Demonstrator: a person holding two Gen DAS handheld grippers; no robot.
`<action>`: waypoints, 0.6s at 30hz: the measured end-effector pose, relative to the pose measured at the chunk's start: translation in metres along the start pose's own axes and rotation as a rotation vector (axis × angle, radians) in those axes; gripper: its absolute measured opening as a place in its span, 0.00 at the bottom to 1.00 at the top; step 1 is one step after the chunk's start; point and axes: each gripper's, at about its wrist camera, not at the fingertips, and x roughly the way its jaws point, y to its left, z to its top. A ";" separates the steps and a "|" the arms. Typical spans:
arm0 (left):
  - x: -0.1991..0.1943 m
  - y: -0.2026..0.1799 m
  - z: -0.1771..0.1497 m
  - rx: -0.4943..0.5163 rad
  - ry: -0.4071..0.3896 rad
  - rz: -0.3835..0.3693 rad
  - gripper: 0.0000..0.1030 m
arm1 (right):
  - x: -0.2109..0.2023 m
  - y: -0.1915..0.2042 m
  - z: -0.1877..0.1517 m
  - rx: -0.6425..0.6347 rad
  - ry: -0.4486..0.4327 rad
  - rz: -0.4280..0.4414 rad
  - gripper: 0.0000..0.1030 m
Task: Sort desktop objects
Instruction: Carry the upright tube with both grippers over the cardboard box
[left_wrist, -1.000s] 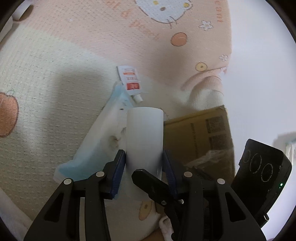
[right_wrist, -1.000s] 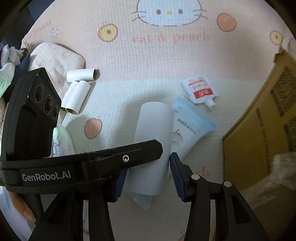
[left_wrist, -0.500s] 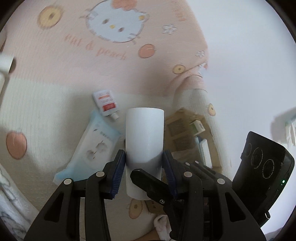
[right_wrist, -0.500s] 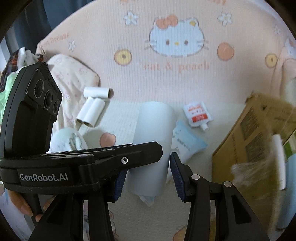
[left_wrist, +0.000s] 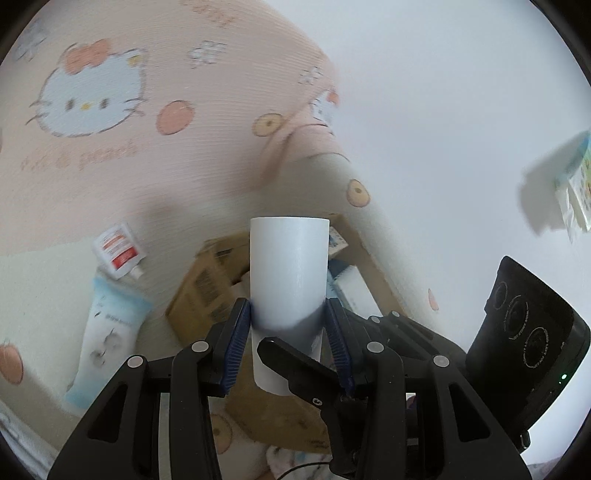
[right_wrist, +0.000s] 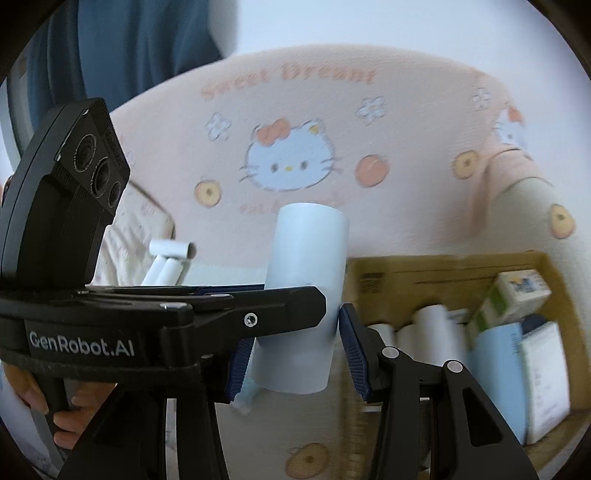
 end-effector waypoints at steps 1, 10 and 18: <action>0.003 -0.005 0.002 0.011 0.004 0.005 0.44 | -0.002 -0.004 0.001 0.000 -0.004 -0.006 0.42; 0.051 -0.026 0.022 0.006 0.147 0.127 0.44 | 0.002 -0.064 0.004 0.101 0.034 0.051 0.42; 0.086 -0.030 0.038 -0.059 0.289 0.197 0.44 | 0.022 -0.106 0.001 0.143 0.121 0.145 0.42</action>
